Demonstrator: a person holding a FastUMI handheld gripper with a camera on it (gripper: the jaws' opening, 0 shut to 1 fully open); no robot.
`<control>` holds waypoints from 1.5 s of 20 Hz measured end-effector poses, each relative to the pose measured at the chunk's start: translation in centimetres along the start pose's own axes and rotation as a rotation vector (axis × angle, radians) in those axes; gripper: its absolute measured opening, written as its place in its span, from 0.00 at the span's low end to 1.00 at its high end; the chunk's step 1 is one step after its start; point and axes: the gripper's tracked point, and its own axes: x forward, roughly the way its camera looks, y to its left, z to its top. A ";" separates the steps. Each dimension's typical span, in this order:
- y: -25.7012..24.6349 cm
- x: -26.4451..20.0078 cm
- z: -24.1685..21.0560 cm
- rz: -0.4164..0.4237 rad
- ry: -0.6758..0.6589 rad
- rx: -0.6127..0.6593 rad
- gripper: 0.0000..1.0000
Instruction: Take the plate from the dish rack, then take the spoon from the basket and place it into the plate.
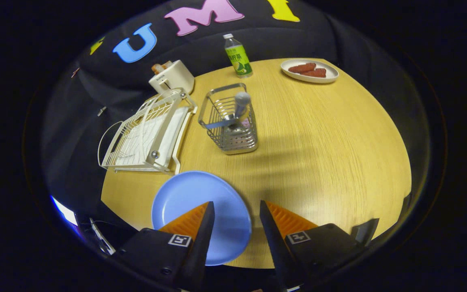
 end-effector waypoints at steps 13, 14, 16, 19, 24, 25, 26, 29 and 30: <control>-0.5 -0.6 13.1 -0.081 -0.205 -0.308 0.98; -1.0 0.2 12.8 -0.084 -0.179 -0.305 0.97; -1.5 1.4 12.2 -0.089 -0.139 -0.304 0.83; -1.7 2.5 11.9 -0.086 -0.109 -0.294 0.53; -1.6 3.2 11.4 -0.072 -0.068 -0.250 0.21; -1.6 3.3 11.4 -0.070 -0.061 -0.243 0.17; -1.7 3.1 11.5 -0.075 -0.062 -0.241 0.15; -1.8 2.3 12.1 -0.100 -0.084 -0.222 0.11; -1.5 1.9 12.3 -0.097 -0.095 -0.213 0.11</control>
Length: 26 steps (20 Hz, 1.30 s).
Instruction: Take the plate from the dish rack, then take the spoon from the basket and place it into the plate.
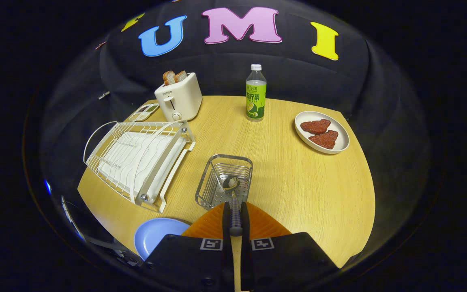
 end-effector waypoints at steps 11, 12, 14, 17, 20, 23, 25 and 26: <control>2.6 -9.9 4.7 0.084 -0.157 0.031 0.11; 3.1 -11.2 4.5 0.103 -0.162 0.032 0.11; 4.3 -13.0 3.6 0.139 -0.159 0.027 0.11; 5.6 -14.3 0.4 0.172 -0.117 0.012 0.11; 6.8 -13.9 -3.5 0.193 -0.050 0.022 0.11; 7.6 -12.5 -6.9 0.192 0.000 0.004 0.11; 8.4 -11.5 -8.9 0.204 0.030 -0.001 0.11; 8.8 -11.0 -9.5 0.209 0.038 -0.006 0.10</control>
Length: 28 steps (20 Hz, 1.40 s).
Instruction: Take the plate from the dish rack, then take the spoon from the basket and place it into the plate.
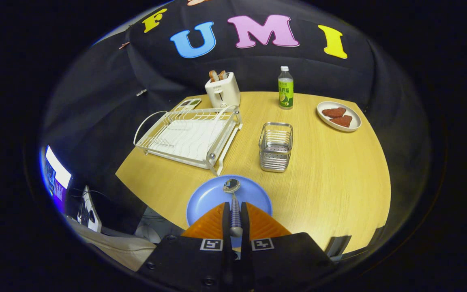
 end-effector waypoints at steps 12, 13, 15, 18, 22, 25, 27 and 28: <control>-0.5 3.6 -2.9 0.007 0.015 0.016 0.11; -0.4 3.9 -3.0 0.010 0.021 0.016 0.10; -0.1 4.5 -4.1 0.018 0.060 0.006 0.11; -0.4 5.3 -6.1 0.000 0.122 -0.023 0.13; -1.1 6.0 -7.1 -0.045 0.152 -0.031 0.16; -1.7 6.2 -6.9 -0.069 0.152 -0.014 0.36; -1.8 6.4 -6.7 -0.069 0.141 0.001 0.59; -1.8 6.3 -6.4 -0.071 0.138 0.005 0.75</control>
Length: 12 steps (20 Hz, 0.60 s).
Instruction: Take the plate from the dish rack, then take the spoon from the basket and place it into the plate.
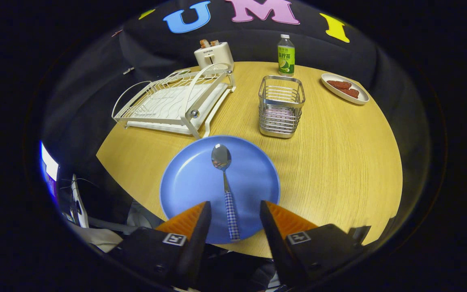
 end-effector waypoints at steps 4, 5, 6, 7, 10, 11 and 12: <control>0.0 -0.4 0.7 0.004 -0.025 0.002 0.99; 0.0 -0.6 1.1 0.004 -0.036 0.001 0.99; 0.1 -1.0 1.6 0.007 -0.050 -0.001 0.99; 0.2 -1.5 2.4 0.010 -0.070 -0.003 0.99; 0.4 -3.3 5.7 0.012 -0.148 -0.024 0.99; 0.4 -4.0 7.0 0.008 -0.179 -0.037 0.99; 0.4 -4.8 8.3 0.004 -0.212 -0.052 0.99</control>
